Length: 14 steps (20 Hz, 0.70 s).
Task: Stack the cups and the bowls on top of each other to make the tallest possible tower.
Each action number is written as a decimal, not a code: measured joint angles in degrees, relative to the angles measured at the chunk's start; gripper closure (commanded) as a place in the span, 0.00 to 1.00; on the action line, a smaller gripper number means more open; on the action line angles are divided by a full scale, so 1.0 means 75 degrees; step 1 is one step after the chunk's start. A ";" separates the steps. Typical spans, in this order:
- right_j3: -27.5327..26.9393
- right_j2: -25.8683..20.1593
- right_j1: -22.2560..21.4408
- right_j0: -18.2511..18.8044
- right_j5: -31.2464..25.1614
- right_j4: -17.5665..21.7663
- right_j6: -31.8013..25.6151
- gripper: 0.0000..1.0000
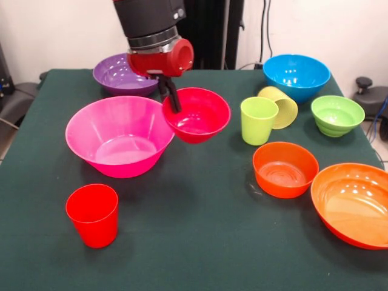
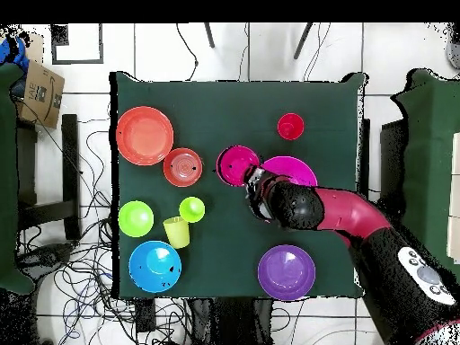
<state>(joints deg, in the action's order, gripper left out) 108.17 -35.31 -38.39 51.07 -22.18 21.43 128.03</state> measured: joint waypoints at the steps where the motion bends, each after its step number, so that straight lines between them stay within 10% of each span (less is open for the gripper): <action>1: 0.0006 0.0000 0.0002 0.0052 0.0002 0.0035 0.0000 1.00; 14: 0.0214 -0.0009 0.0002 0.0580 -0.0036 0.0388 0.0000 1.00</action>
<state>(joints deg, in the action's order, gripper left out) 109.78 -35.37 -38.38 55.41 -22.45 24.34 128.03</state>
